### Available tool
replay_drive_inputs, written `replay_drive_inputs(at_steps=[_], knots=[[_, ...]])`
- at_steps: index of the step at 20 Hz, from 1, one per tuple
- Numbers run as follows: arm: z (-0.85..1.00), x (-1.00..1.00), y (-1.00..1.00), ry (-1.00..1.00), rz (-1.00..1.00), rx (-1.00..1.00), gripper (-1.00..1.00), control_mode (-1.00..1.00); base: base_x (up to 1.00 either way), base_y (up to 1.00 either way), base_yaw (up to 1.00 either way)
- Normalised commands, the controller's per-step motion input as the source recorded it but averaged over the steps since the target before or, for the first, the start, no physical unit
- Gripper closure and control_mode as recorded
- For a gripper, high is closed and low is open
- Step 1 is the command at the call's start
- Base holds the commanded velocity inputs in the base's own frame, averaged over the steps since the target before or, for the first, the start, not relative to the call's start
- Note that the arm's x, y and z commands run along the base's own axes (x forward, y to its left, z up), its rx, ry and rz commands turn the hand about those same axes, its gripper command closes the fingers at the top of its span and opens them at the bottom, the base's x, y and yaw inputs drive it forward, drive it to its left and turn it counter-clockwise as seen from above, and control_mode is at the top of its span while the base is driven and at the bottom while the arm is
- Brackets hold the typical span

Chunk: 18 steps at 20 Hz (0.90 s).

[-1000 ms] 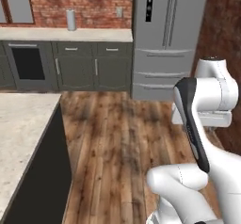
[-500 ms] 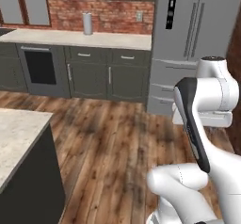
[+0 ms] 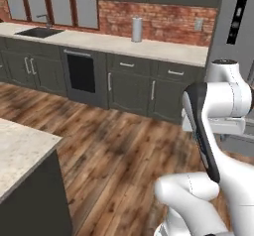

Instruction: Turn on the burner for the pot on the stove. Wait thirty seconds for the pot to heat up. Then add the onion to the pot.

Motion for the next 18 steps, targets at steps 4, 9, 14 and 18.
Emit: replay_drive_inputs(at_steps=[4,9,14,18], knots=[[0.0,0.0,0.0,0.0,0.0,0.0,-1.0,1.0,1.0,-0.41,0.68],[0.0,0.0,0.0,0.0,0.0,0.0,-1.0,1.0,0.98,-0.53,0.7],[0.0,0.0,0.0,0.0,0.0,0.0,-1.0,1.0,1.0,-0.57,0.53],[0.0,0.0,0.0,0.0,0.0,0.0,-1.0,1.0,1.0,-0.41,0.47]])
